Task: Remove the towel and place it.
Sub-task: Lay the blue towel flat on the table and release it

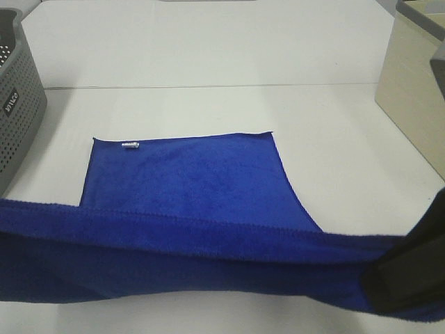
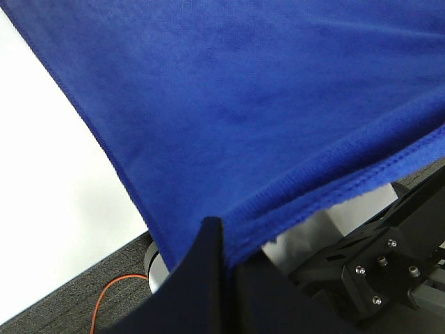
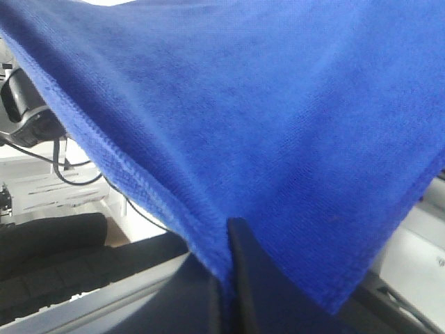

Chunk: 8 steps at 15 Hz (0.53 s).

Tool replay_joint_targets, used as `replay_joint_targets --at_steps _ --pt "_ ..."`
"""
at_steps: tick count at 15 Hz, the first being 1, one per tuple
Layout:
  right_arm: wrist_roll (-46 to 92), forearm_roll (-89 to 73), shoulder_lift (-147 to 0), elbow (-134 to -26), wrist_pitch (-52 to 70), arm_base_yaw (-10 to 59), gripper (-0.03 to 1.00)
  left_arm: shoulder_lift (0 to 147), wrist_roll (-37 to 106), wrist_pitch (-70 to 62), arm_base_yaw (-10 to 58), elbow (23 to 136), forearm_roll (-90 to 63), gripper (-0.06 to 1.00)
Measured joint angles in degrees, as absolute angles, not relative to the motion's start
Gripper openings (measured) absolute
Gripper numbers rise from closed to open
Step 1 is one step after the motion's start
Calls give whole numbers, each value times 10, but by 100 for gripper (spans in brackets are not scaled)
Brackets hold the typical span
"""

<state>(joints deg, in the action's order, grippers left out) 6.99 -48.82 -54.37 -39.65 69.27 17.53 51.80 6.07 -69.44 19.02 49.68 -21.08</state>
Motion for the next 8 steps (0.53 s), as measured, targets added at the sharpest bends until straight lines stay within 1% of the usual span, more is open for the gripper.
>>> replay_joint_targets --at_steps 3,8 --pt "76 -490 -545 -352 692 175 2 515 62 -694 190 470 -218 0" --pt "108 -468 -614 -343 689 175 2 515 63 -690 190 405 -229 0"
